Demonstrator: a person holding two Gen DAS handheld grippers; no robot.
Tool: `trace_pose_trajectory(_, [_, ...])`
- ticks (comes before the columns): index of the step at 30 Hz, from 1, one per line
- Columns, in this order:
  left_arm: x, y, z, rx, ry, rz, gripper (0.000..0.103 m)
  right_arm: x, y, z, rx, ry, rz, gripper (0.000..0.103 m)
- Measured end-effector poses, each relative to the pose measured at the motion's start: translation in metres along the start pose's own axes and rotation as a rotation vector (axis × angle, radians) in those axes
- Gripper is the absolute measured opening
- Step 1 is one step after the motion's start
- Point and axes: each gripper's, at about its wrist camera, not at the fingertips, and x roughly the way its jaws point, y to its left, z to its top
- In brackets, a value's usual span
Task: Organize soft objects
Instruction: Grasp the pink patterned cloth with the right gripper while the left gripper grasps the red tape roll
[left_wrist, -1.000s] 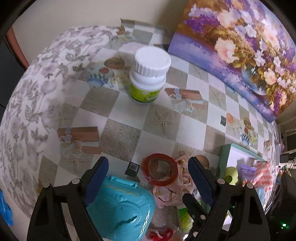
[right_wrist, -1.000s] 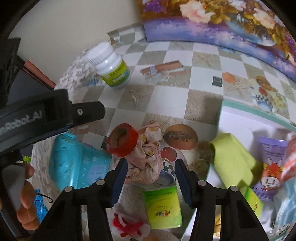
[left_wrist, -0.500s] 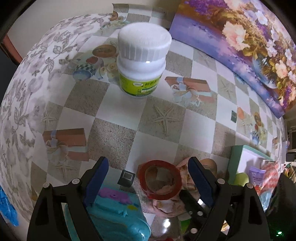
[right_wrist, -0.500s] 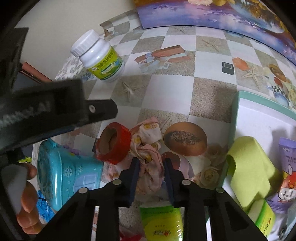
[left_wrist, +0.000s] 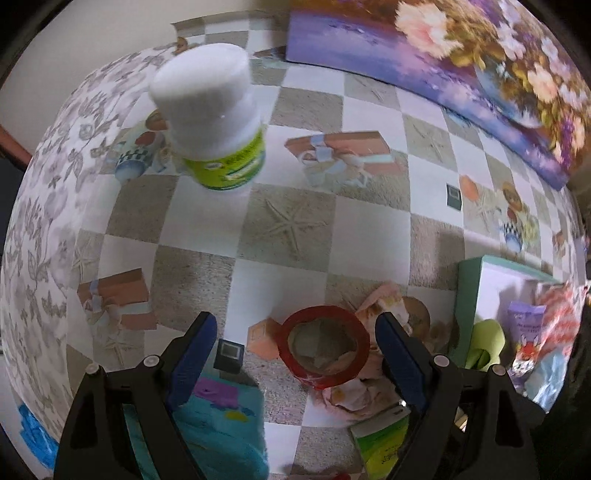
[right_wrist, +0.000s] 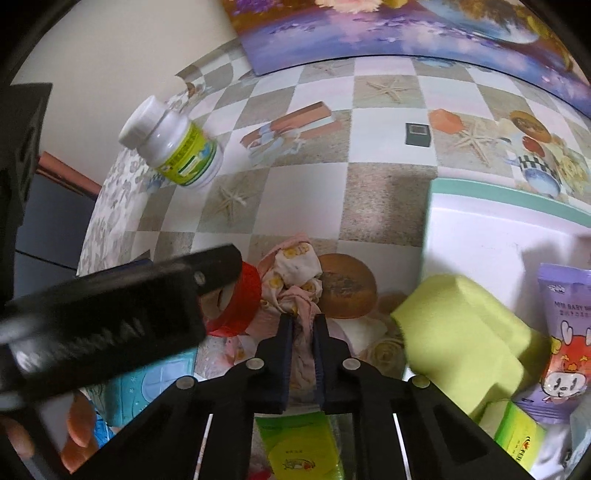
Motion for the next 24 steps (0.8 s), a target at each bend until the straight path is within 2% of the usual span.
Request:
trace_pose_trajectory(5, [0.01,-0.014,-0.002,0.045,0.017,-0.001,0.088,-0.001,-0.005,-0.003,0.027,0.003,0.016,0.012])
trace_pose_trajectory(8, [0.015,-0.019,-0.003,0.07,0.02,0.039,0.088,-0.002,-0.006,-0.003,0.028,0.004,0.017,0.012])
trace_pose_trajectory(13, [0.019,-0.025,-0.002,0.082,0.013,0.05,0.087,-0.002,-0.007,-0.002,0.039,0.006,0.021,0.012])
trace_pose_trajectory(16, [0.02,-0.027,-0.004,0.097,0.013,0.038,0.081,-0.002,-0.008,-0.003,0.044,0.007,0.022,0.012])
trace_pose_trajectory(21, [0.02,-0.036,-0.004,0.122,0.013,0.021,0.08,-0.002,-0.008,-0.003,0.05,0.009,0.024,0.012])
trace_pose_trajectory(24, [0.025,-0.04,-0.005,0.12,0.034,-0.003,0.072,-0.002,-0.008,-0.003,0.05,0.009,0.023,0.012])
